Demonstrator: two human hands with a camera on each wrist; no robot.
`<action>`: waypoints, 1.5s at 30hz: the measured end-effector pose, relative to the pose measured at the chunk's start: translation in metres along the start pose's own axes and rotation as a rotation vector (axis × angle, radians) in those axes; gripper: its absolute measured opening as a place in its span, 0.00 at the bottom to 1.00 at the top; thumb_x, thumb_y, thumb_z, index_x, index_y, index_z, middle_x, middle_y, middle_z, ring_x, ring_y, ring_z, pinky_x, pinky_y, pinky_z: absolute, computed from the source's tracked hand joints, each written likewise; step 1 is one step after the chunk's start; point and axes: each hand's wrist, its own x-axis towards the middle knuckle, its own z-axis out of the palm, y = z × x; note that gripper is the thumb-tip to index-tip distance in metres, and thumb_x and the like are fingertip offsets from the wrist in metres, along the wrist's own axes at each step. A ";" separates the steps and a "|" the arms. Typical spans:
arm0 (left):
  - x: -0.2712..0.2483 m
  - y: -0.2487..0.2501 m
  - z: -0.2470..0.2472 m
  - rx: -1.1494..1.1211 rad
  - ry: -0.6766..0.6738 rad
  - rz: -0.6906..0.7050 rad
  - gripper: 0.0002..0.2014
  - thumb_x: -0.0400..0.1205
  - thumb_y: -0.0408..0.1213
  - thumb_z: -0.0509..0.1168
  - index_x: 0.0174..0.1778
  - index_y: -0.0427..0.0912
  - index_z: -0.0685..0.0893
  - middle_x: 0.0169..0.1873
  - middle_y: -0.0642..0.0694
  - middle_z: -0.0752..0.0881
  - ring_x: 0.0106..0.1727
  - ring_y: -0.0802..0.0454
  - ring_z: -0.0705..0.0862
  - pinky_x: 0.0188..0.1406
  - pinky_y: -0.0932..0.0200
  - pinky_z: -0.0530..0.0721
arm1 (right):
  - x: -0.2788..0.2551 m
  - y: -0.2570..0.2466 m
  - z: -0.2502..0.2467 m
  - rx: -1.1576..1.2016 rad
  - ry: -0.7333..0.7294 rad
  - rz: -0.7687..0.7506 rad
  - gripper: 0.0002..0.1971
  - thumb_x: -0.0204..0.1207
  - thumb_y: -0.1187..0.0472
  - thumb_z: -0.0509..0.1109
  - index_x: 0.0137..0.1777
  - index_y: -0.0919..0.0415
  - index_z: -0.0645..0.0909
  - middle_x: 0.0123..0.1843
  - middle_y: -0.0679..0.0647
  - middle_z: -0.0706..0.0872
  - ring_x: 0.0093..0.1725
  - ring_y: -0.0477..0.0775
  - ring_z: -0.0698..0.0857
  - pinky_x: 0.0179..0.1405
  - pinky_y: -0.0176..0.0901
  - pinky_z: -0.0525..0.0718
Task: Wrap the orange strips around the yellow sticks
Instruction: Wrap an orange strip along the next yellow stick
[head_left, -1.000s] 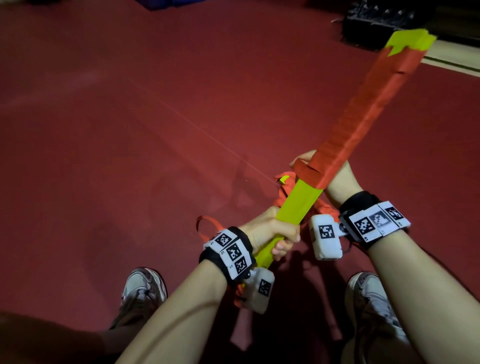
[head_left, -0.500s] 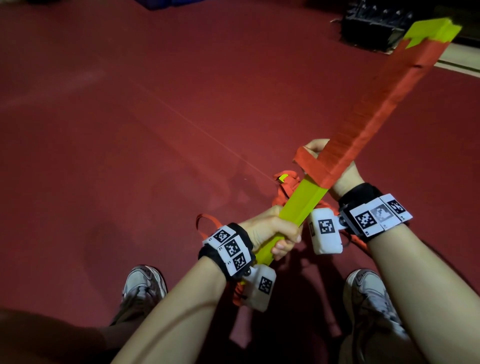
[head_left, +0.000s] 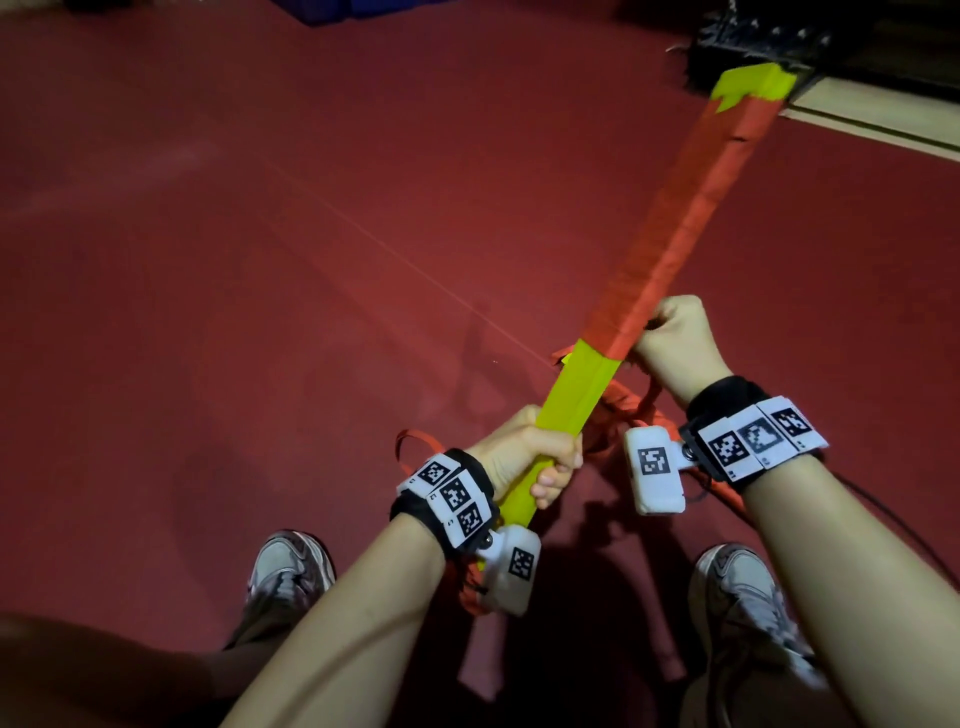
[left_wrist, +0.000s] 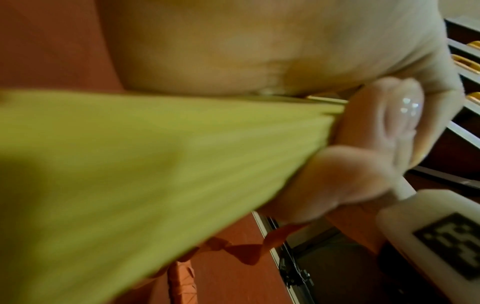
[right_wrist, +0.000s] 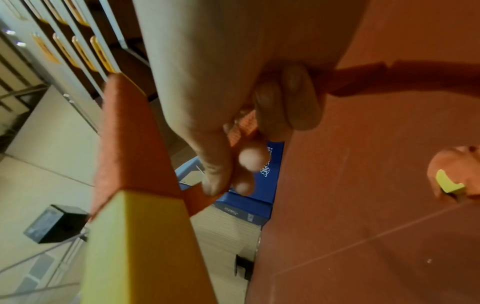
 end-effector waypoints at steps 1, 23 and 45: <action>0.001 -0.002 -0.002 -0.015 0.030 -0.003 0.09 0.66 0.30 0.63 0.22 0.46 0.76 0.16 0.45 0.66 0.15 0.52 0.64 0.25 0.58 0.65 | -0.003 -0.003 0.001 -0.017 -0.038 0.006 0.17 0.73 0.80 0.69 0.25 0.65 0.82 0.18 0.52 0.80 0.15 0.41 0.71 0.19 0.32 0.69; 0.032 -0.024 -0.016 -0.019 0.505 0.091 0.18 0.82 0.37 0.75 0.29 0.43 0.76 0.20 0.45 0.75 0.19 0.49 0.71 0.22 0.61 0.71 | -0.006 -0.015 0.014 -0.347 -0.162 0.024 0.15 0.82 0.59 0.70 0.34 0.63 0.87 0.26 0.55 0.89 0.20 0.49 0.80 0.24 0.35 0.77; 0.031 0.014 -0.016 0.146 0.402 0.387 0.32 0.78 0.40 0.77 0.74 0.51 0.67 0.54 0.44 0.86 0.49 0.59 0.88 0.51 0.60 0.87 | -0.003 -0.006 0.021 -0.198 -0.099 -0.027 0.26 0.69 0.39 0.78 0.35 0.65 0.81 0.28 0.61 0.82 0.31 0.47 0.72 0.33 0.50 0.72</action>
